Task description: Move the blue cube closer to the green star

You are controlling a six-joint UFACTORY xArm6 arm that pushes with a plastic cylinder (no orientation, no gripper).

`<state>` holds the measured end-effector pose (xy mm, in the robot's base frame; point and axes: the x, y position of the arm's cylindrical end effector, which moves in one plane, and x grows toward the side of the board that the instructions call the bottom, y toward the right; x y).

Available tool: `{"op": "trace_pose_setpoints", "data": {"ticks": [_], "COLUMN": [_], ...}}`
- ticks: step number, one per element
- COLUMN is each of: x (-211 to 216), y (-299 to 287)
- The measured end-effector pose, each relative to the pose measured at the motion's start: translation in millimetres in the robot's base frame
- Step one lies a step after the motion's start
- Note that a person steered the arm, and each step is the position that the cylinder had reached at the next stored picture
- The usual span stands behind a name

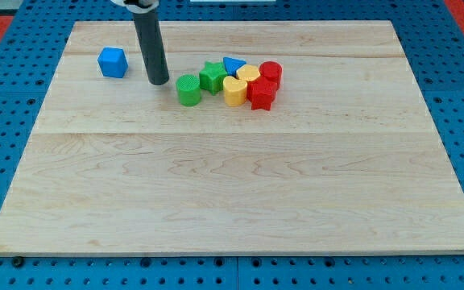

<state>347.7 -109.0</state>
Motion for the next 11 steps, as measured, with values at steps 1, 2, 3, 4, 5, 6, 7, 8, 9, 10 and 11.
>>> {"op": "trace_pose_setpoints", "data": {"ticks": [1, 2, 3, 4, 5, 6, 7, 8, 9, 10, 11], "x": [22.2, 30.0, 30.0, 32.3, 12.5, -44.6, -85.7, -61.4, -37.6, -42.0, -62.9], "y": [39.2, 71.1, 51.4, 7.2, -80.2, -156.4, -195.3, -154.6, -119.1, -96.0, -106.6]}}
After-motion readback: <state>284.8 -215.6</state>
